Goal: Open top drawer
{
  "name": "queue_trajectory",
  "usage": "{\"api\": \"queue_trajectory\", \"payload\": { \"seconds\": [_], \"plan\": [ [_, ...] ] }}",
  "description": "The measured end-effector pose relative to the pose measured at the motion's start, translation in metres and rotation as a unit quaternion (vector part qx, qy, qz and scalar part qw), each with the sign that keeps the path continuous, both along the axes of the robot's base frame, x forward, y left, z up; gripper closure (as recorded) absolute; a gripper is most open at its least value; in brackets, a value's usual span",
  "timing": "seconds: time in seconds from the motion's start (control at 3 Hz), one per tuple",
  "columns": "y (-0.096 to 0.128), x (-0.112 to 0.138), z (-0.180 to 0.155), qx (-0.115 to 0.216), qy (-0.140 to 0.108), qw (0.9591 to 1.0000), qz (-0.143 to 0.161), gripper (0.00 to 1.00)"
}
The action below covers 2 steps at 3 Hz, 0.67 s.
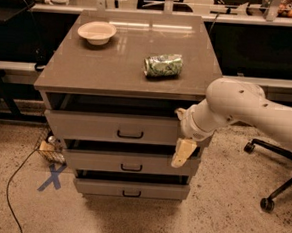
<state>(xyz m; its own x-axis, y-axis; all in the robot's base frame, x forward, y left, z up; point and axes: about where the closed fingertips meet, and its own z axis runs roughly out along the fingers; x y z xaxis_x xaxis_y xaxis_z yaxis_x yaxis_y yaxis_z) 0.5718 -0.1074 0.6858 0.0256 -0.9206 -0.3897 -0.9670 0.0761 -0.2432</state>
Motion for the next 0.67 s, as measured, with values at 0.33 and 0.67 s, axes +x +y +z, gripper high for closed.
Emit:
{"api": "queue_trajectory", "payload": {
  "seconds": [0.33,0.67],
  "plan": [
    [0.013,0.017,-0.012,0.002,-0.005,1.0000,-0.002,0.00],
    [0.021,0.034,-0.020,0.008,-0.007,0.9999,-0.008,0.00]
  ]
}}
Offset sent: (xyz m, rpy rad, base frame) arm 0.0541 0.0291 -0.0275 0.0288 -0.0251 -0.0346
